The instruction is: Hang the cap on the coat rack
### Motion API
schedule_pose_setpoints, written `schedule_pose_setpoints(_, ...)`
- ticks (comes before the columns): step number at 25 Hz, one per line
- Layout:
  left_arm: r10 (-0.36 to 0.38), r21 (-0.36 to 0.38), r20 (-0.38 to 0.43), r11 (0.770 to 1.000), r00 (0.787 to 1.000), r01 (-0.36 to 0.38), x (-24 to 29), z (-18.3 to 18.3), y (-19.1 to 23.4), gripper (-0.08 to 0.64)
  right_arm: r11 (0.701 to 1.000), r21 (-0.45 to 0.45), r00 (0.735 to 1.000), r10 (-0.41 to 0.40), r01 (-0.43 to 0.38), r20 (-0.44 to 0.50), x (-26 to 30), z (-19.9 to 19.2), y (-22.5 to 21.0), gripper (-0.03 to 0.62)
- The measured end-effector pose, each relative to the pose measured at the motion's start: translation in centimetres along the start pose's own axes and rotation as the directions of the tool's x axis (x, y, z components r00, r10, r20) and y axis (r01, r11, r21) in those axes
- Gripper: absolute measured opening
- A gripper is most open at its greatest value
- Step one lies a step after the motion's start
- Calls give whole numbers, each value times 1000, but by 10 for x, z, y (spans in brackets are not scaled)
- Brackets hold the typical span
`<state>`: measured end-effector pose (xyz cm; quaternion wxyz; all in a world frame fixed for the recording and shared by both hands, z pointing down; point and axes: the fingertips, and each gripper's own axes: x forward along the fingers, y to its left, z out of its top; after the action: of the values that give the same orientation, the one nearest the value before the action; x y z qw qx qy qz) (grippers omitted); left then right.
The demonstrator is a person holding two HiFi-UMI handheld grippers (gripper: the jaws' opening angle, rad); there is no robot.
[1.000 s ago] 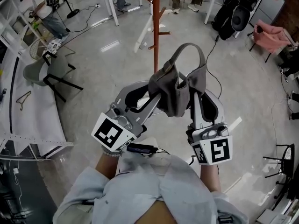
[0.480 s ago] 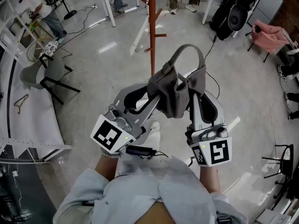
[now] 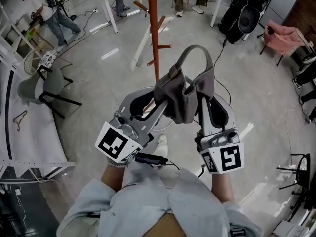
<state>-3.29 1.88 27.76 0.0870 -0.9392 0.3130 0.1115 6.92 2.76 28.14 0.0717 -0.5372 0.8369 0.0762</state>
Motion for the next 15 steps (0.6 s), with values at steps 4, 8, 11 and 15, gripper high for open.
schedule_pose_setpoints(4,-6,0,4,1000,1000,6,23,-6,14,91,1000,7,999,-17,18,-33,17,-8,-20,43)
schedule_pose_setpoints(8,-5,6,11,1000,1000,5,41,-8,34,91,1000,-3,1000,-10,10,4,41,-4,-34,43)
schedule_pose_setpoints(11,-3,11,15,1000,1000,3,55,-7,49,91,1000,-8,1000,-6,6,3,59,-4,-43,43)
schedule_pose_setpoints(15,-3,18,19,1000,1000,2,73,-7,71,91,1000,-5,1000,-2,2,3,84,-3,-55,43)
